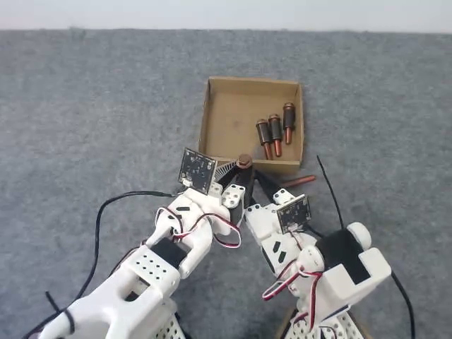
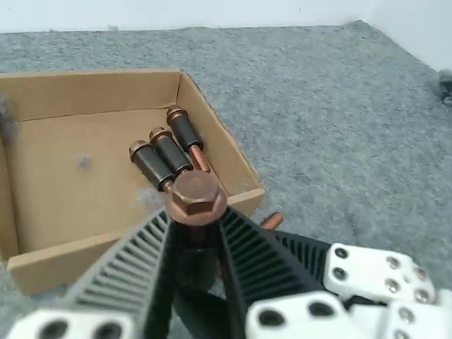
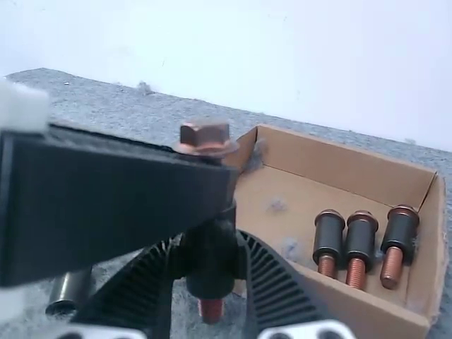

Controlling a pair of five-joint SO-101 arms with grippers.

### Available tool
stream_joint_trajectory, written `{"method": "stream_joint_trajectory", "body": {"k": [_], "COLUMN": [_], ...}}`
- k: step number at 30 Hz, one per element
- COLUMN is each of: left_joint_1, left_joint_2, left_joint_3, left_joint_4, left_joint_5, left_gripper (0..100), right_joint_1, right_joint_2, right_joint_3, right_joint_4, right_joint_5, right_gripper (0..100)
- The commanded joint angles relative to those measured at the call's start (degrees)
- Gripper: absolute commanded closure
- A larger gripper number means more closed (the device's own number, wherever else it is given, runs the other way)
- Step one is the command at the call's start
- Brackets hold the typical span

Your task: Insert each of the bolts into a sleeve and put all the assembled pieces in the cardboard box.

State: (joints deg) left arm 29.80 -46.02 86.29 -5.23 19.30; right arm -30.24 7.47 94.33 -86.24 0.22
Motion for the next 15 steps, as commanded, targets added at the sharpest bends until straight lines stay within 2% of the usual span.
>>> {"method": "stream_joint_trajectory", "body": {"k": [1, 6, 12, 15], "left_joint_1": [1.85, 1.93, 1.93, 1.93], "left_joint_2": [-1.23, -1.32, -1.32, -1.32], "left_joint_3": [0.04, -0.22, 0.22, 0.57], "left_joint_4": [-0.88, -0.88, -0.62, -0.88], "left_joint_5": [-0.18, -0.09, 0.09, 0.09], "left_gripper": [99, 98, 86, 85], "right_joint_1": [1.45, 1.36, 1.36, 1.36], "right_joint_2": [-2.68, -2.68, -2.68, -2.68], "right_joint_3": [1.58, 1.58, 1.58, 1.58], "right_joint_4": [-0.66, -0.57, -0.57, -0.48], "right_joint_5": [0.53, 0.53, 0.53, 0.53], "right_gripper": [99.2, 99.2, 99.2, 99.2]}}
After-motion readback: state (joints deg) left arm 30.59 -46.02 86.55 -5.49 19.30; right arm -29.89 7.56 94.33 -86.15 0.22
